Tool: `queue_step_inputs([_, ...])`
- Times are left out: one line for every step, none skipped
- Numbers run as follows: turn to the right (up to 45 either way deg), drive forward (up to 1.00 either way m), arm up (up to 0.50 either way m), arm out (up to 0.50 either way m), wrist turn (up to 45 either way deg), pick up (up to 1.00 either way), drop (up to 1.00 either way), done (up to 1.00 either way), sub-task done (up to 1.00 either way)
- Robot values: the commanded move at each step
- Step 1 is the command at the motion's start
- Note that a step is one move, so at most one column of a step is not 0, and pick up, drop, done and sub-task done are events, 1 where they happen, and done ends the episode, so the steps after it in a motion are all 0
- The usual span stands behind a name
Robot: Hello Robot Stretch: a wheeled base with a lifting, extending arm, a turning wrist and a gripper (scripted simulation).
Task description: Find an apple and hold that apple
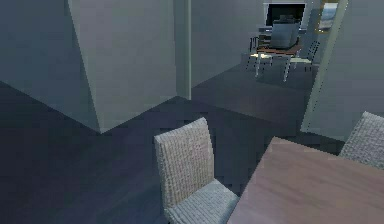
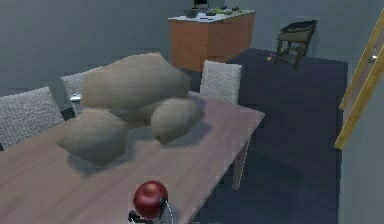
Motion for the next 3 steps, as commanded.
queue_step_inputs([0.0, 0.00, 0.00, 0.00, 0.0, 1.00, 0.00, 0.00, 0.00])
queue_step_inputs([0.0, 0.00, 0.10, 0.00, 0.0, 0.00, 0.00, 0.00, 0.00])
queue_step_inputs([0.0, 0.00, 0.00, 0.00, 0.0, 0.00, 0.00, 1.00, 0.00])
